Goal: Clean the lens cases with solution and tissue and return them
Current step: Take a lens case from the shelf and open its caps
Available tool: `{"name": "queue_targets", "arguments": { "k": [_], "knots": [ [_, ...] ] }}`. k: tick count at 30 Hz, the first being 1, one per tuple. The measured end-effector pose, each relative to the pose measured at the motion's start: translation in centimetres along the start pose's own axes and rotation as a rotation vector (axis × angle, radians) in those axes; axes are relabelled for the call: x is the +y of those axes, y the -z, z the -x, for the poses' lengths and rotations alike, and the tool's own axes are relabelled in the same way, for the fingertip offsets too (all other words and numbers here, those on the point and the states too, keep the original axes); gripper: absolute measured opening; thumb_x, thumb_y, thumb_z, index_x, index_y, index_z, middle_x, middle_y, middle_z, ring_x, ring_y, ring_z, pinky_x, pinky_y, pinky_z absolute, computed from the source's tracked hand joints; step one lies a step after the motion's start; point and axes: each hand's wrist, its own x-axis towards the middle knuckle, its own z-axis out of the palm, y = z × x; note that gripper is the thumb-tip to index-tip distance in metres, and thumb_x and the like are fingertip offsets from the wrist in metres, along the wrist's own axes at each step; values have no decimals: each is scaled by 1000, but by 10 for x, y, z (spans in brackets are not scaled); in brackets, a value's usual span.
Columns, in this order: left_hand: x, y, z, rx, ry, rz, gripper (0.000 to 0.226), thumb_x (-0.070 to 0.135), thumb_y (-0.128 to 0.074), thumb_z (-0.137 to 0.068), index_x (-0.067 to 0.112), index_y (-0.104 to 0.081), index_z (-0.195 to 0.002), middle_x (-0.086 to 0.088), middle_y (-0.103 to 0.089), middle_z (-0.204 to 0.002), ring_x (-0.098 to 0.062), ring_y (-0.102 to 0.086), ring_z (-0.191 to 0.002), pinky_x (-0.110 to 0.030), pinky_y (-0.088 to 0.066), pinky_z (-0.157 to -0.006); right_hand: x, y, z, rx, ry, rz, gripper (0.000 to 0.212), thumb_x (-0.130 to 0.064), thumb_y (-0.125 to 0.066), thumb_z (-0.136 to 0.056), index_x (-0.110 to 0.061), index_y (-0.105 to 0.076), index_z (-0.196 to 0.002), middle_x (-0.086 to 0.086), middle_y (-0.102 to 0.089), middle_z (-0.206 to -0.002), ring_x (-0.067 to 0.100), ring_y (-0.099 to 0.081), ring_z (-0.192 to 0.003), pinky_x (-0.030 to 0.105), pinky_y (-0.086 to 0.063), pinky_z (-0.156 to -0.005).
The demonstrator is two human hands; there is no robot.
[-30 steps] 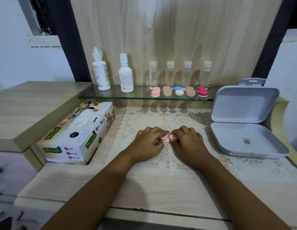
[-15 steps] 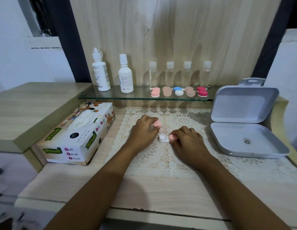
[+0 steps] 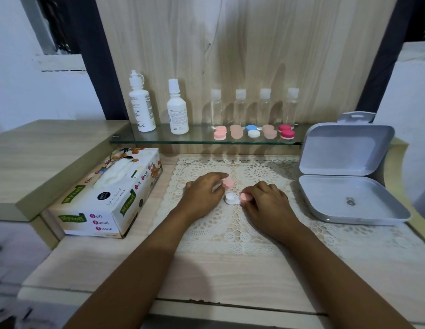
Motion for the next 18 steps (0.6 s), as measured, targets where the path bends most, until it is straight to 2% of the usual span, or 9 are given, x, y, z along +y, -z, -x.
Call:
{"name": "queue_targets", "arguments": {
  "k": [3,5,9,13,18],
  "knots": [
    [1,6,9,13,-10,90,31,24,-48,-96,19,-56,-126,3,-55,-131,-5,-48,-117,-11,-35,-91,0,0,0,7,-3,-10,30,-33,-43,-94,-22,-54,-120,-1,-52,-116,19,-43,-109,36,-31,-95],
    [1,7,16,-26,-33,81,32,30,-51,-94,17,-59,-123,4,-58,-125,1,-48,-105,-1,-32,-79,0,0,0,13,0,-15,30,-33,-44,-94,-22,-55,-119,0,-52,-115,19,-43,-108,36,-31,-95],
    [4,5,24,-113,-86,21,42,40,-61,-86,20,-59,-123,8,-57,-122,0,-49,-106,-13,-37,-86,0,1,-1,3,-2,-25,31,-35,-46,-93,-23,-55,-120,-1,-52,-116,19,-43,-110,35,-31,-95],
    [5,3,24,-81,-104,-16,33,34,-60,-89,21,-63,-119,7,-60,-122,-4,-53,-108,-20,-41,-89,2,1,-1,5,3,-38,30,-34,-48,-93,-25,-56,-120,-3,-52,-117,18,-42,-110,33,-30,-94],
    [6,1,25,-47,-109,-24,29,30,-62,-88,21,-66,-115,9,-65,-116,-5,-57,-102,-15,-40,-81,4,0,-3,-5,14,-66,29,-34,-51,-92,-26,-57,-119,-6,-54,-117,19,-43,-110,35,-30,-93]
  ]
}}
